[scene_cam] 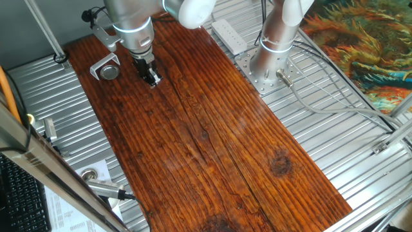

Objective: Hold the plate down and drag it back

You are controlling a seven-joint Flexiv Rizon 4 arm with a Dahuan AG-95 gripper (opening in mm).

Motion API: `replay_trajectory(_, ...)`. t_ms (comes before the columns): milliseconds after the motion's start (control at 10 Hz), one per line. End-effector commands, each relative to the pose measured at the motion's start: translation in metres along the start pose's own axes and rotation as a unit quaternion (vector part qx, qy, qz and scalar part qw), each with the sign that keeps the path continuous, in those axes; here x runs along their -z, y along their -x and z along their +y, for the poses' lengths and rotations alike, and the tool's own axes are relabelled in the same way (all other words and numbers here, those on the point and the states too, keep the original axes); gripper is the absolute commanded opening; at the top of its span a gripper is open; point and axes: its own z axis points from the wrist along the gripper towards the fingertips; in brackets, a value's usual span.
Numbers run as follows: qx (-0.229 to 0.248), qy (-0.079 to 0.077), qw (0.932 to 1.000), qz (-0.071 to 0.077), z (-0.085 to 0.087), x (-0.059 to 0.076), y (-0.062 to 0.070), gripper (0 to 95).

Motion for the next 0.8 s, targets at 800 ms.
replay_trajectory(800, 0.035, 0.003, 0.9994, 0.004, -0.04, -0.02, -0.015, 0.0)
